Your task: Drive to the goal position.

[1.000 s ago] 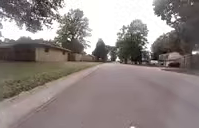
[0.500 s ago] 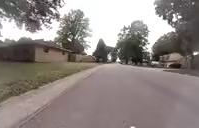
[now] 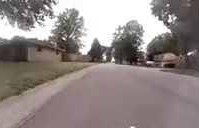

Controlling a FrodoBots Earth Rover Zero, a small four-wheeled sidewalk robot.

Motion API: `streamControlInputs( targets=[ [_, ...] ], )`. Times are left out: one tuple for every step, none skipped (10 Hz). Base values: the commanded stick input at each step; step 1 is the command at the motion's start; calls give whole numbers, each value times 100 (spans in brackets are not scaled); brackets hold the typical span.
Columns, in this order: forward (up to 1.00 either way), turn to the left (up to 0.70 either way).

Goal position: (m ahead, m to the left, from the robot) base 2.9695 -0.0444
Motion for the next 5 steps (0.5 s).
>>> streamControlInputs(
  targets=[
    [70, 0],
    [70, 0],
    [70, 0],
    [70, 0],
    [70, 0]
  ],
)
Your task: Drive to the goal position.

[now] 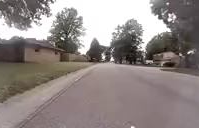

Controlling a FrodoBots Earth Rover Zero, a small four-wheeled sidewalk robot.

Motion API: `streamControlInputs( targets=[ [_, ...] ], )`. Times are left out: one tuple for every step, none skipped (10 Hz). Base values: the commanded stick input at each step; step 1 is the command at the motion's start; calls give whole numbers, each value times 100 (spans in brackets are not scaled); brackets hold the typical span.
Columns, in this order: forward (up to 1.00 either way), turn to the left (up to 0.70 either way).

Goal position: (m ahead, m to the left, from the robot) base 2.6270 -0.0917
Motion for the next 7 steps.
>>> streamControlInputs(
  targets=[
    [70, 0],
    [70, 0],
    [70, 0],
    [70, 0],
    [70, 0],
    [70, 0],
    [70, 0]
  ],
)
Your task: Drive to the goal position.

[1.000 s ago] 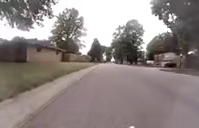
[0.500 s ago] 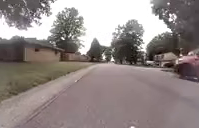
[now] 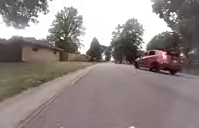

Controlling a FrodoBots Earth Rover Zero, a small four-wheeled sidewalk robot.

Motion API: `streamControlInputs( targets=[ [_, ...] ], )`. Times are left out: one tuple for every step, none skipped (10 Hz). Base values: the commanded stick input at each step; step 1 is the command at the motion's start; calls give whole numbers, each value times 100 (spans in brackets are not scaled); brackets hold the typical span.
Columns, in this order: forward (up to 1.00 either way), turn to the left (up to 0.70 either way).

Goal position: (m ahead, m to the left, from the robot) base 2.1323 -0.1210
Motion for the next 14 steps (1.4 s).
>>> streamControlInputs(
  targets=[
    [70, 0],
    [70, 0],
    [70, 0],
    [70, 0],
    [70, 0],
    [70, 0],
    [70, -29],
    [70, -9],
    [70, -4],
    [70, -1],
    [70, 0],
    [70, 0],
    [70, 0],
    [70, 0]
  ],
)
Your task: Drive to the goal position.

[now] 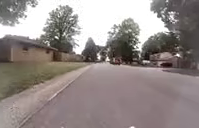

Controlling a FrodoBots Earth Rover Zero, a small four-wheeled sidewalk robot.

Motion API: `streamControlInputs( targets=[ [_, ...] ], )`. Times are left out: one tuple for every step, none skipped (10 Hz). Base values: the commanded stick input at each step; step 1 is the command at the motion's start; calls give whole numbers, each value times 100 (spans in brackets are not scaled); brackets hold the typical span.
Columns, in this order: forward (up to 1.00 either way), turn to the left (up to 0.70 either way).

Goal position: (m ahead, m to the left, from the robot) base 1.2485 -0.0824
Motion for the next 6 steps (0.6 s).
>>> streamControlInputs(
  targets=[
    [70, 0],
    [70, 0],
    [70, 0],
    [70, 0],
    [70, 0],
    [70, 0]
  ],
)
